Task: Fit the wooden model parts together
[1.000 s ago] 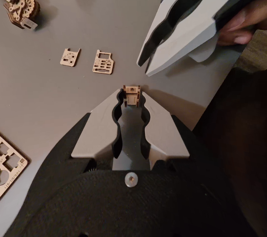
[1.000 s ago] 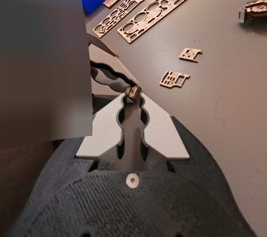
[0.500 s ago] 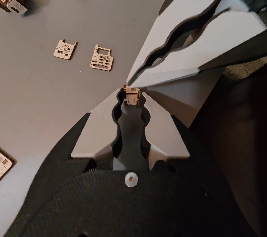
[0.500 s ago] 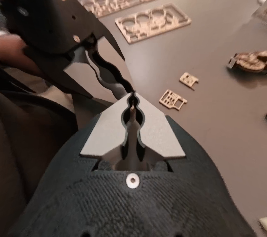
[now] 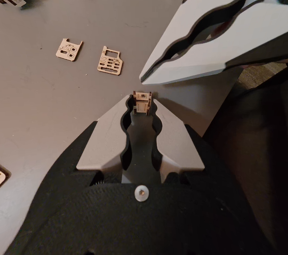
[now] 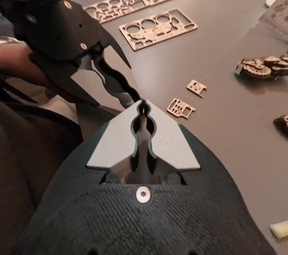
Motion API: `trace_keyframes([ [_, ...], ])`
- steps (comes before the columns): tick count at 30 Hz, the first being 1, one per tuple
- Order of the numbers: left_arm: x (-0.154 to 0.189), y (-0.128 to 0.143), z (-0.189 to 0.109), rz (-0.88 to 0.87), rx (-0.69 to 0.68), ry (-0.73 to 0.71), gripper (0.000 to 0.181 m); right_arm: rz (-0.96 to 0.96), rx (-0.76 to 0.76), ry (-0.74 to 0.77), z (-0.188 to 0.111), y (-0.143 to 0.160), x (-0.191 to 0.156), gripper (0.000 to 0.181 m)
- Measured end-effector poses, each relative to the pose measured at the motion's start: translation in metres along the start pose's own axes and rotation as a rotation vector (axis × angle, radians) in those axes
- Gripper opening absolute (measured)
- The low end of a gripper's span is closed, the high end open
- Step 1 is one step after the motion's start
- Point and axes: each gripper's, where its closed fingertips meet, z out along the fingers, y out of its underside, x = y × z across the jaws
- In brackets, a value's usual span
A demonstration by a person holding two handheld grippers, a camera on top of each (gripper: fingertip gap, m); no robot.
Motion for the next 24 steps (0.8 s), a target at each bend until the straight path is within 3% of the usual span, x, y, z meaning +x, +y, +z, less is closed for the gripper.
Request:
trace_keyframes([
  [5,0.000,0.000,0.000,-0.011,-0.001,0.009,0.022,0.002,-0.103,-0.023,0.011,0.020,-0.005,0.000],
  [10,0.000,0.000,0.000,-0.013,0.001,0.011,0.022,0.000,-0.008,-0.005,0.001,0.000,-0.001,0.000],
  [13,-0.001,0.001,0.000,-0.013,-0.003,0.004,0.022,0.021,-0.116,-0.031,0.011,0.021,-0.004,0.000],
  [19,-0.001,0.000,0.000,-0.013,0.000,0.004,0.022,0.015,-0.028,-0.005,0.002,0.003,0.000,0.000],
  [24,-0.001,0.001,0.000,-0.013,-0.001,-0.002,0.022,0.016,-0.136,0.020,0.009,0.023,0.006,0.000],
])
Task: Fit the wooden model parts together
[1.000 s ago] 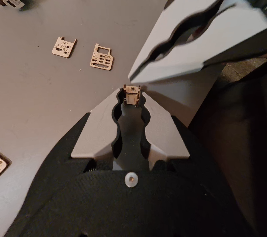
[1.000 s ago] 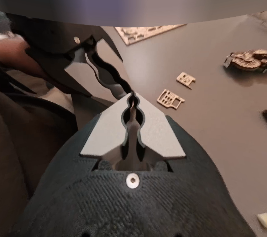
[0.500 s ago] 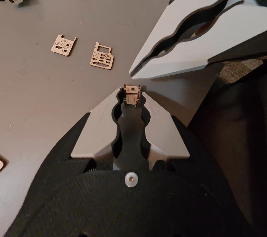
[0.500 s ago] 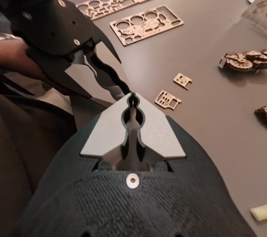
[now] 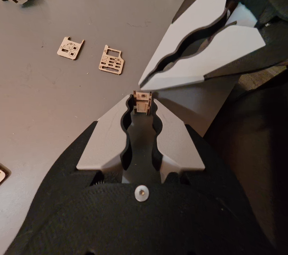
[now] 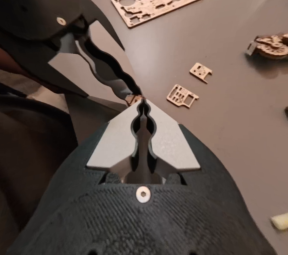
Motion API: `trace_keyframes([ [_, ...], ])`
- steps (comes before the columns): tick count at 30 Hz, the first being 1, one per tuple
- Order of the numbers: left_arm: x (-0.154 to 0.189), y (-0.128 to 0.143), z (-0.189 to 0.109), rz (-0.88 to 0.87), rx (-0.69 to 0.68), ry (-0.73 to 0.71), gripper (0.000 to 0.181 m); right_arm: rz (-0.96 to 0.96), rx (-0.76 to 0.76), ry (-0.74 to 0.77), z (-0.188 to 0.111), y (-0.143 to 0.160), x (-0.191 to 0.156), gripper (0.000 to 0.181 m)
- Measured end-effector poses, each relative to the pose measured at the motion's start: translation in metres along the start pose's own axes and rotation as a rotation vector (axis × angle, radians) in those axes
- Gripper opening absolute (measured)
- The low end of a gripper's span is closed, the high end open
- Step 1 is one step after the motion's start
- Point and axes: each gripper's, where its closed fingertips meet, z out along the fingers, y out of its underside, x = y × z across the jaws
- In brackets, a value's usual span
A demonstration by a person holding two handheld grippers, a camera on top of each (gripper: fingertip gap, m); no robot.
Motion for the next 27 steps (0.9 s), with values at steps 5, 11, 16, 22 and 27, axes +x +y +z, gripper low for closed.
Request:
trace_keyframes([
  [5,0.000,0.000,0.000,-0.004,0.001,0.004,0.022,-0.026,0.109,-0.029,-0.008,-0.021,-0.011,0.000],
  [11,0.000,0.000,0.000,-0.001,0.001,-0.003,0.022,0.010,0.080,-0.004,-0.009,-0.014,0.000,0.000],
  [16,0.000,0.000,0.000,0.000,0.001,-0.003,0.022,-0.001,0.092,-0.018,-0.007,-0.015,-0.006,0.000],
  [22,0.000,0.000,0.000,0.001,0.001,-0.004,0.022,0.024,0.028,-0.034,0.002,-0.004,-0.007,0.000],
  [27,0.000,0.000,0.000,0.006,0.002,-0.009,0.022,0.032,0.129,0.022,-0.013,-0.018,0.007,0.000],
])
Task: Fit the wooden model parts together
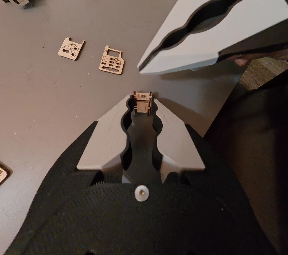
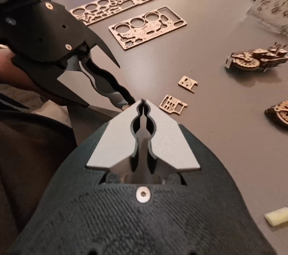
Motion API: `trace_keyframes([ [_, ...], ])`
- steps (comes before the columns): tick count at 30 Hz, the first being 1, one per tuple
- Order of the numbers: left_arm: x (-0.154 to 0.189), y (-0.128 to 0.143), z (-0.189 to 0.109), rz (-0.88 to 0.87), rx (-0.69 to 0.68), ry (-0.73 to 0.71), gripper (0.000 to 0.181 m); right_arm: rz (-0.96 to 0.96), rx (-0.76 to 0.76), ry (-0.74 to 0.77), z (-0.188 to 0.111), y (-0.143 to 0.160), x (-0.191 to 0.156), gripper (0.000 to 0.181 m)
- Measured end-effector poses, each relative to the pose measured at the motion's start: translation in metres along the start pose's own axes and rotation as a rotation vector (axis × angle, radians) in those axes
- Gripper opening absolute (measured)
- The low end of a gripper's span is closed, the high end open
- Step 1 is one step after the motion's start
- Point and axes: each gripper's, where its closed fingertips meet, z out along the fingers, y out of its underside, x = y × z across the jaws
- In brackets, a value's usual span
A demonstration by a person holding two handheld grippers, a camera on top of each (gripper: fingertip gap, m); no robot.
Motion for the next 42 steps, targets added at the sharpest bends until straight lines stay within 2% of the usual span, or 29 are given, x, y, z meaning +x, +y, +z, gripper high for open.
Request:
trace_keyframes([
  [7,-0.001,-0.003,-0.006,-0.019,0.050,-0.004,0.021,0.075,0.055,-0.029,-0.007,0.002,0.004,0.000],
  [12,0.000,-0.016,-0.028,-0.154,0.239,0.118,0.021,0.158,0.133,-0.047,-0.022,-0.003,0.014,0.000],
  [15,-0.004,-0.034,-0.046,-0.237,0.393,0.200,0.021,0.217,0.158,-0.080,-0.026,-0.005,0.015,0.000],
  [18,-0.004,-0.052,-0.065,-0.241,0.554,0.249,0.021,0.247,0.168,-0.117,-0.027,-0.006,0.012,0.004],
  [20,-0.002,-0.057,-0.072,-0.213,0.614,0.249,0.020,0.249,0.172,-0.135,-0.027,-0.007,0.008,0.005],
  [25,0.007,-0.065,-0.079,-0.106,0.692,0.216,0.021,0.244,0.184,-0.167,-0.029,-0.009,0.000,0.007],
  [30,0.014,-0.068,-0.083,-0.082,0.731,0.241,0.021,0.261,0.195,-0.183,-0.031,-0.011,0.000,0.007],
  [42,0.020,-0.081,-0.106,-0.259,0.876,0.491,0.020,0.288,0.195,-0.194,-0.030,-0.010,0.002,0.008],
])
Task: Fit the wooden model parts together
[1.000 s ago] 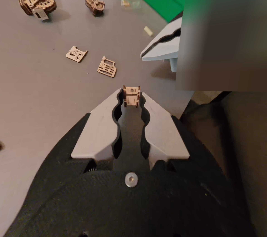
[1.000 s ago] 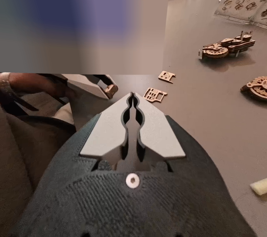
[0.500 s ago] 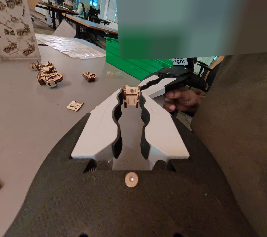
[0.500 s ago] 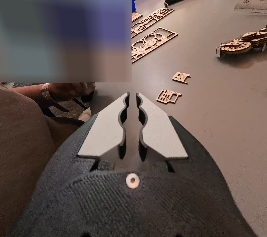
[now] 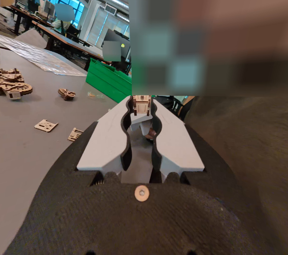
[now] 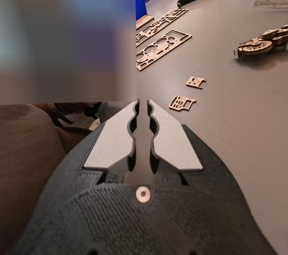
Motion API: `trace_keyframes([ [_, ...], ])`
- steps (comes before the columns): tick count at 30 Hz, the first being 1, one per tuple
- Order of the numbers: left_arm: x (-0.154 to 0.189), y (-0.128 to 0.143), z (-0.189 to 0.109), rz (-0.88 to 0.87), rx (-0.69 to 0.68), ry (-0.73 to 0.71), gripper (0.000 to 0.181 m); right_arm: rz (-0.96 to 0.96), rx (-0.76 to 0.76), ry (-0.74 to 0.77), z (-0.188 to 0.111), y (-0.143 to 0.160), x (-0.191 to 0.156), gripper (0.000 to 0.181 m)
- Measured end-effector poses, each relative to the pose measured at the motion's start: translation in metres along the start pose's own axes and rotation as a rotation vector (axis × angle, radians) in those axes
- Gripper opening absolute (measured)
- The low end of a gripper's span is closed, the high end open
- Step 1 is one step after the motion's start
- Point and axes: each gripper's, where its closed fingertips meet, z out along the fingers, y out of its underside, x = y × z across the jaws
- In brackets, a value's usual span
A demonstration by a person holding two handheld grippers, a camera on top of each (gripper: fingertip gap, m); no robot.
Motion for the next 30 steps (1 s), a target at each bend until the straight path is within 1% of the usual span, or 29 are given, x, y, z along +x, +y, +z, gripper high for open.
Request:
trace_keyframes([
  [5,0.002,-0.007,-0.003,-0.061,0.047,0.034,0.021,0.002,-0.001,0.000,0.000,0.000,0.000,0.007],
  [12,0.002,-0.008,-0.003,-0.072,0.052,0.044,0.021,0.001,-0.004,-0.001,0.000,0.001,0.000,0.007],
  [30,-0.002,0.005,0.002,-0.018,-0.025,-0.005,0.020,0.006,-0.006,-0.003,0.001,0.001,0.000,0.007],
])
